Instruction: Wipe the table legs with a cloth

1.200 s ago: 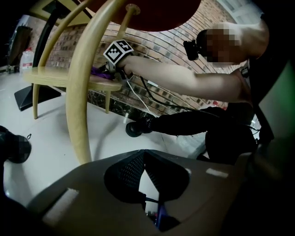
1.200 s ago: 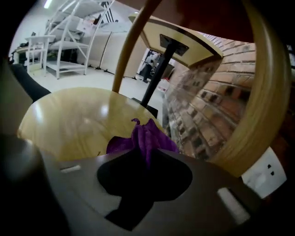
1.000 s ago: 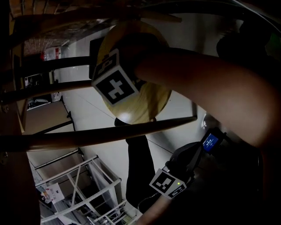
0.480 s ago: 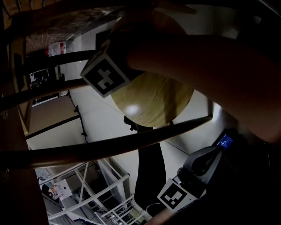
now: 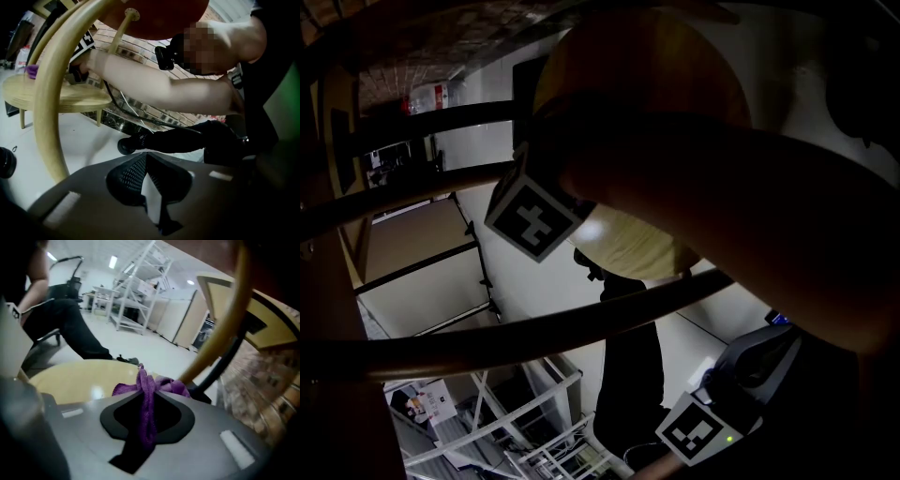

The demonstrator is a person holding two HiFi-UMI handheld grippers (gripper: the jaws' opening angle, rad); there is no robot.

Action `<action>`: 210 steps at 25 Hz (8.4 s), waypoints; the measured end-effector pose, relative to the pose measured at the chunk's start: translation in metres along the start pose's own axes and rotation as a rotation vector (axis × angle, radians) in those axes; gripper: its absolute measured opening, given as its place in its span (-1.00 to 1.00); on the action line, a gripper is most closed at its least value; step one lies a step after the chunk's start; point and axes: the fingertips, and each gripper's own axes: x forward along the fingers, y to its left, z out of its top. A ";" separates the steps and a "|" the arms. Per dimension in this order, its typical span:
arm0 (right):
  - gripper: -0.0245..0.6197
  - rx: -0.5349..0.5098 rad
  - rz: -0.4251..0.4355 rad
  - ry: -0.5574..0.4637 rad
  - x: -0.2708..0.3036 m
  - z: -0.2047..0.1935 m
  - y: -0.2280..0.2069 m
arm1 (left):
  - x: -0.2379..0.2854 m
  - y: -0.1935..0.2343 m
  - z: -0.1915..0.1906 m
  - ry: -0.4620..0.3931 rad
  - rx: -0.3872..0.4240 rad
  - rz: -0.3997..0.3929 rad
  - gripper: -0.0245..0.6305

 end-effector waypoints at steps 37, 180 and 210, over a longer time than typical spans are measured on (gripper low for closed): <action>-0.72 0.337 -0.151 0.125 -0.163 -0.132 0.083 | 0.020 -0.008 -0.027 0.145 0.041 0.012 -0.89; -0.50 -0.609 -0.232 0.929 0.090 0.028 -0.004 | -0.291 0.157 0.026 -0.657 -0.191 0.360 -0.89; -0.25 0.638 -1.302 -0.421 -0.165 0.124 -0.166 | -0.255 0.131 0.038 -0.631 -0.153 0.251 -0.89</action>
